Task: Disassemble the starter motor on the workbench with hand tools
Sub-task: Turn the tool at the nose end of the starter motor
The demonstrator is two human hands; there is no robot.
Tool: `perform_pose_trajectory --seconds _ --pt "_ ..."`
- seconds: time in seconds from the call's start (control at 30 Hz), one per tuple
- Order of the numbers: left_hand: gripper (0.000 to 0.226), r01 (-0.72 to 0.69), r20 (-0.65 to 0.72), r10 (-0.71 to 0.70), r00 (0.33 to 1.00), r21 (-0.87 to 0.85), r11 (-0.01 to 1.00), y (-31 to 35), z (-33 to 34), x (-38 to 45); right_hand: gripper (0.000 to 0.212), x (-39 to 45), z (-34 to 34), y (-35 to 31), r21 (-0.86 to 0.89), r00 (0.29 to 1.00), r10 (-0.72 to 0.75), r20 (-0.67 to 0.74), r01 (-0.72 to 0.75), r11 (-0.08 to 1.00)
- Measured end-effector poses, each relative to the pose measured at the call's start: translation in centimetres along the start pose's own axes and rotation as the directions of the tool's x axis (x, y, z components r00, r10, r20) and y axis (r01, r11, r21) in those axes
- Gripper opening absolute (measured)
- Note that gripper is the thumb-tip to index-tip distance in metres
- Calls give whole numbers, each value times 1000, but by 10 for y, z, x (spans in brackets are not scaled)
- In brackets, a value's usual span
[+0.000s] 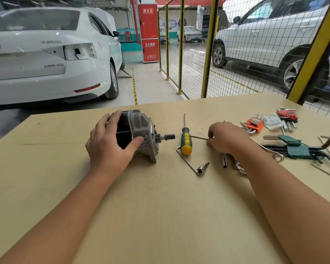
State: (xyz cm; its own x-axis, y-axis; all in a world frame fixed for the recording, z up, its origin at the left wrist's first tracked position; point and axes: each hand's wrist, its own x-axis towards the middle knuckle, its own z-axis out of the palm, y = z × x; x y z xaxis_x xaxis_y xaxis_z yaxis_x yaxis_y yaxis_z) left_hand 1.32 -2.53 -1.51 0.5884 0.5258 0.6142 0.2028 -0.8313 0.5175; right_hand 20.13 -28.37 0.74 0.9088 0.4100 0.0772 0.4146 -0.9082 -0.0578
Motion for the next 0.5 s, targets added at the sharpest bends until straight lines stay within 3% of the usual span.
perform_pose_trajectory --seconds 0.23,0.5 --pt "87 -15 32 14 999 27 1000 -2 -2 -1 35 8 15 0 -169 998 -47 40 53 984" --pt "89 -12 58 10 998 31 999 -3 -5 0 16 3 7 6 94 999 -38 -39 41 995"
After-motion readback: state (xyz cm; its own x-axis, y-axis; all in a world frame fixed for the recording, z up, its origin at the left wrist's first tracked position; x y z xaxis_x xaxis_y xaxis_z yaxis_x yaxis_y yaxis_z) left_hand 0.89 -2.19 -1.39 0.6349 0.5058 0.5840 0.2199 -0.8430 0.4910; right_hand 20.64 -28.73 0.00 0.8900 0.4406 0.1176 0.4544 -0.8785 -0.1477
